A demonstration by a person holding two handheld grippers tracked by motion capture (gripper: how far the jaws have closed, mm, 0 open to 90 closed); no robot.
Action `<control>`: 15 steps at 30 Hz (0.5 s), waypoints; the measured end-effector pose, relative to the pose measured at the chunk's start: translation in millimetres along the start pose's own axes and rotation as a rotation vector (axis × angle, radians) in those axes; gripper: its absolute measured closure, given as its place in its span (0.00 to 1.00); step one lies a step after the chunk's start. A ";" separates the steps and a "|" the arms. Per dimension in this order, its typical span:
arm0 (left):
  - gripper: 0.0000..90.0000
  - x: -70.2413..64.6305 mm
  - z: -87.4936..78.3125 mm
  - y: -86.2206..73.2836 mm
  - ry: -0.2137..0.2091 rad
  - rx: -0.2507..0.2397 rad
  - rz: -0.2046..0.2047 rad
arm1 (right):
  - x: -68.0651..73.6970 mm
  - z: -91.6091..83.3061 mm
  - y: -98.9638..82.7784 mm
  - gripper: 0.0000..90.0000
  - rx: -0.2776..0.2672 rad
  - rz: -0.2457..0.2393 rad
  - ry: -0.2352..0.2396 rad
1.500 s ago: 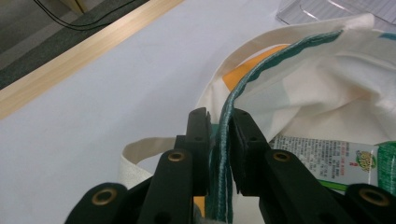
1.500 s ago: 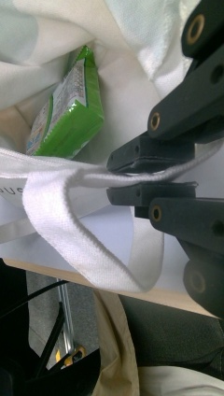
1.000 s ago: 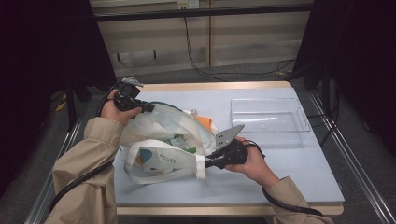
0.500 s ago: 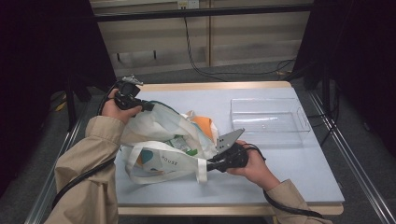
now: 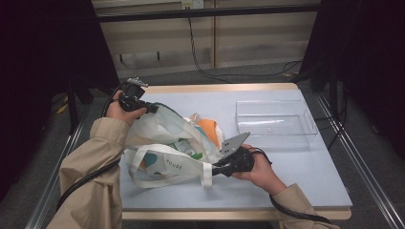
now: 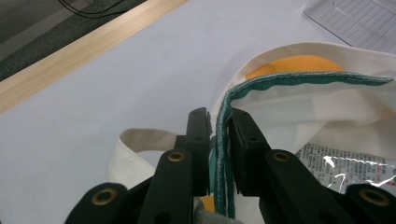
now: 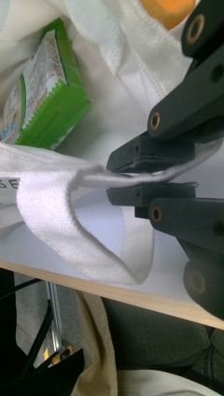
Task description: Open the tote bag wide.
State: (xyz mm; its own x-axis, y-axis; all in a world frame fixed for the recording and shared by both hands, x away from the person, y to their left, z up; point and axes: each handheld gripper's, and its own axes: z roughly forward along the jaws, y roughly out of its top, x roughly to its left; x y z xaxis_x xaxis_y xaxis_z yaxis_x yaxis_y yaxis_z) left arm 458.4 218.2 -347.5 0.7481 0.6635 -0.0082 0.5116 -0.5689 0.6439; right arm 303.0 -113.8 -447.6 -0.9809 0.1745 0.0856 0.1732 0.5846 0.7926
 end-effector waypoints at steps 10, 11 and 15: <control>0.57 -3.1 -13.0 -10.6 -0.058 -0.037 -0.023 | -1.4 -2.2 4.4 0.92 -0.012 0.004 -0.012; 0.55 -3.9 -15.0 -11.6 -0.067 -0.040 -0.025 | -1.5 -2.6 5.0 0.92 -0.013 0.004 -0.016; 0.40 -4.1 -25.6 -14.9 -0.052 -0.029 -0.009 | -1.3 -3.6 7.8 0.92 -0.010 0.003 -0.021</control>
State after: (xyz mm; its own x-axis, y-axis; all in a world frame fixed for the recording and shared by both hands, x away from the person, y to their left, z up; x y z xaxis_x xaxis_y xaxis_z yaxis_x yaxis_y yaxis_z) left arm 436.9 236.4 -337.5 0.7650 0.6418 -0.0534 0.5062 -0.5481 0.6658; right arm 305.3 -112.3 -439.4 -0.9783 0.1931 0.0755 0.1753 0.5763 0.7982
